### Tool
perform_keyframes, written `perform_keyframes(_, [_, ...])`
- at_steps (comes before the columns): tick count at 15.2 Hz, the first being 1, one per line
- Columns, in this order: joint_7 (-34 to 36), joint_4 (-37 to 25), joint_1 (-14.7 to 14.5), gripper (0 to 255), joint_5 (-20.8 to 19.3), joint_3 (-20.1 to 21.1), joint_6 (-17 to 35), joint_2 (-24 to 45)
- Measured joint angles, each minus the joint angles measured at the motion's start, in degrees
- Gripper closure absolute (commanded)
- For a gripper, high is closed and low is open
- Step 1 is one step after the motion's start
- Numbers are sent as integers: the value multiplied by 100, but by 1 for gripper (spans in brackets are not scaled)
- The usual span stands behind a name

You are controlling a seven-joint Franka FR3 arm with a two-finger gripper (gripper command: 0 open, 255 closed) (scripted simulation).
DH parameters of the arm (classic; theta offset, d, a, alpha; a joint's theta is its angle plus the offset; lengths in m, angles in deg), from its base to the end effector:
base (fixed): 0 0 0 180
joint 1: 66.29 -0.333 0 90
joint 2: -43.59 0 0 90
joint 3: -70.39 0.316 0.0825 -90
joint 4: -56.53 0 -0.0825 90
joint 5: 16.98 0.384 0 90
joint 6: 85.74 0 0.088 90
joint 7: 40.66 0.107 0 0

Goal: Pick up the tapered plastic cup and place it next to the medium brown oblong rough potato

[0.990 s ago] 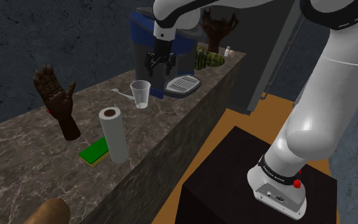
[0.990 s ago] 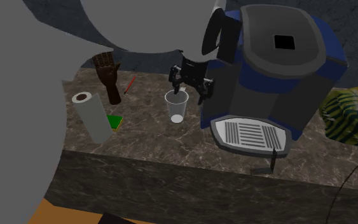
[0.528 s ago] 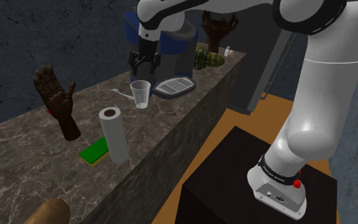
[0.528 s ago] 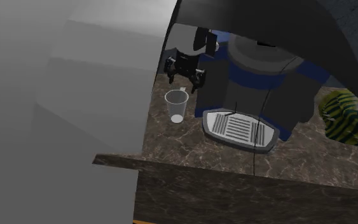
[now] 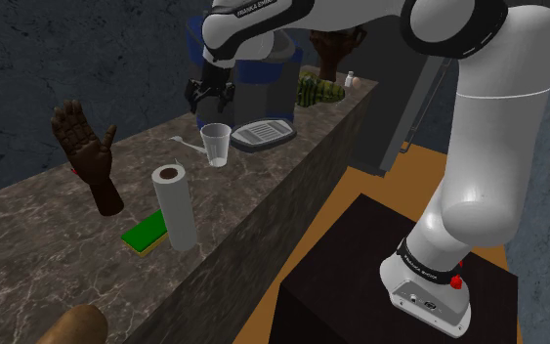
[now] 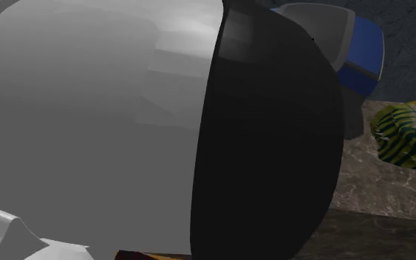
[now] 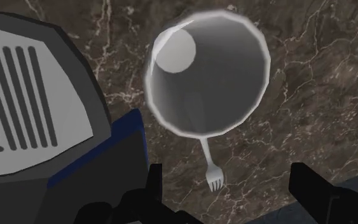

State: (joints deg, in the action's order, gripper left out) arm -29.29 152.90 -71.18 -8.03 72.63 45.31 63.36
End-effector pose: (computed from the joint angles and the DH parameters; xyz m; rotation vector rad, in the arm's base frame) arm 0.6729 0.0849 0.4271 -2.9287 0.2427 -0.3450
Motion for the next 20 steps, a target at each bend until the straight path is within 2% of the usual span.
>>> perform_keyframes(3, [-17, 65, 16, 0, -1, 18, 167, -19])
perform_keyframes(9, [-648, -54, 192, 0, -112, 84, -654, -92])
perform_keyframes(12, [-823, 373, 289, 0, -107, 83, -438, -216])
perform_keyframes(14, [-821, 326, 329, 0, -118, 51, -799, 7])
perform_keyframes(20, [-793, 419, 302, 0, -120, 61, -724, 165])
